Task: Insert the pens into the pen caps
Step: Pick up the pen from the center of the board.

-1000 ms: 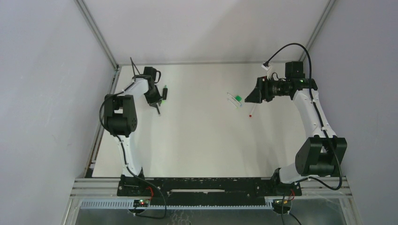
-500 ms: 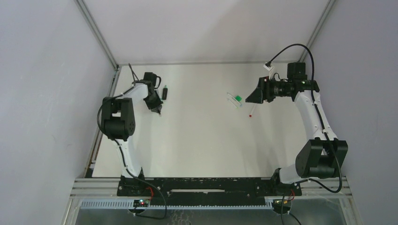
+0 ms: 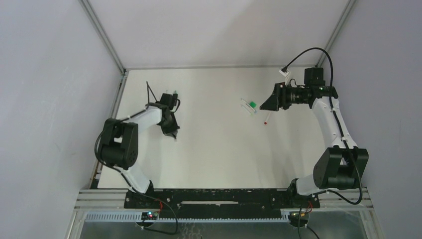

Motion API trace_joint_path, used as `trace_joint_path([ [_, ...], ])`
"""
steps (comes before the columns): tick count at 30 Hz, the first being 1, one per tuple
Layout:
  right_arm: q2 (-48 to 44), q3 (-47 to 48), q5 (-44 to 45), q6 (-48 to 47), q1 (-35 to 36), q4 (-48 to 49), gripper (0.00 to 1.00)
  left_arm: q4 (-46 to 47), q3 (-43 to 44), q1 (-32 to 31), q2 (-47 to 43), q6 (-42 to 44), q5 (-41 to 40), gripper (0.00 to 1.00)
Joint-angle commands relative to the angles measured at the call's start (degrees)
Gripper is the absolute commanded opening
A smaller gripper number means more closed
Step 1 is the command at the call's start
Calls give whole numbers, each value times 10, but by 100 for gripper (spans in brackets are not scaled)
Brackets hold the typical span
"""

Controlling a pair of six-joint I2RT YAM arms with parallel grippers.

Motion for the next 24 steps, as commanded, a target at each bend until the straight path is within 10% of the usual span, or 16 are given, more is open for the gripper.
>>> trace_joint_path([
  [1,-14,-17,-20,1,13,20,65,80,-72,-37,-92,-3,47,0],
  [16,-9,-112,-24,40,138,118,65,399,-205,-93,-222,-111,224,0],
  [24,51,-146,-63,252,167,313,67,544,-213,-146,-186,-124,285,0],
])
